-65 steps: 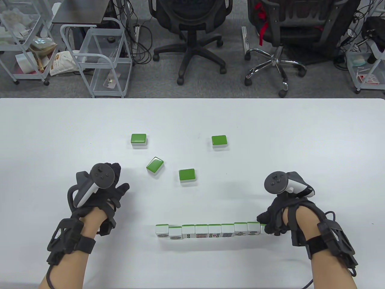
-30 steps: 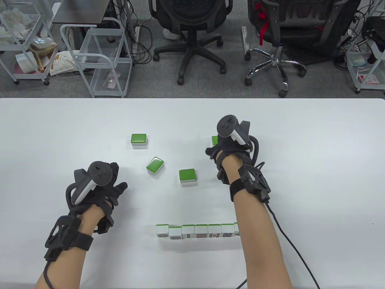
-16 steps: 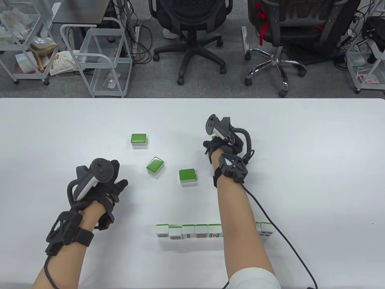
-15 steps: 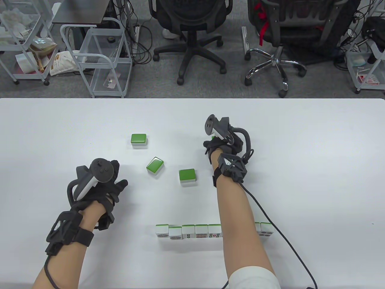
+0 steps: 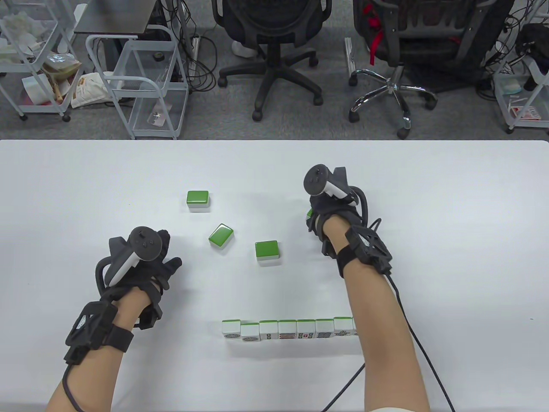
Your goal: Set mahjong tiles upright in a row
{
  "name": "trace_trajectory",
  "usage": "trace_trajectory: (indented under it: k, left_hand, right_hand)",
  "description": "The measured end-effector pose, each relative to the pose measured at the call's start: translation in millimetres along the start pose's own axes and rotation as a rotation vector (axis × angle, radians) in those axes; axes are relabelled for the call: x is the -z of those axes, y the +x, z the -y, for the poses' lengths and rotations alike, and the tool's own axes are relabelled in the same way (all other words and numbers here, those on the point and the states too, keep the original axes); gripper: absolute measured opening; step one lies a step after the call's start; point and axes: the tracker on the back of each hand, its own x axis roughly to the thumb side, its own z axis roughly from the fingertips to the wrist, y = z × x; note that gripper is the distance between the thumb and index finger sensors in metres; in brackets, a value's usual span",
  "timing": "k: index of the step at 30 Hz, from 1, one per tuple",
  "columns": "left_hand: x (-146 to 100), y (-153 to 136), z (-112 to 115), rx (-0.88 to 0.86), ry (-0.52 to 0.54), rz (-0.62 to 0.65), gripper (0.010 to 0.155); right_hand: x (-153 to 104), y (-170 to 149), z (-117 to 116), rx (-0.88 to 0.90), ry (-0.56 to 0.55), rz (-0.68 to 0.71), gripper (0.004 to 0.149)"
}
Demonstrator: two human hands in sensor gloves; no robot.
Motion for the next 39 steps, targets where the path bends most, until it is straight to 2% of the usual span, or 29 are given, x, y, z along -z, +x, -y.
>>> trace_trajectory:
  k: [3, 7, 12, 16, 27, 39]
  left_hand:
    - [-3, -1, 0, -0.01, -0.003, 0.005, 0.079]
    - [-5, 0, 3, -0.005, -0.021, 0.01, 0.08]
    - [-9, 5, 4, 0.0, -0.016, 0.019, 0.08]
    - [-10, 7, 7, 0.013, -0.024, 0.022, 0.08]
    - [-10, 5, 11, 0.017, -0.044, 0.013, 0.081]
    - [-10, 5, 13, 0.02, -0.051, 0.014, 0.081]
  right_hand:
    - [-34, -17, 0, -0.041, 0.063, 0.059, 0.077]
    - [-78, -49, 4, -0.123, 0.117, 0.03, 0.077]
    - [-125, -97, 7, -0.027, 0.184, -0.021, 0.074]
    - [-153, -124, -5, -0.014, 0.277, -0.07, 0.075]
    - [-176, -129, -57, 0.015, 0.486, 0.011, 0.075]
    - [-173, -144, -59, 0.147, 0.482, 0.037, 0.066]
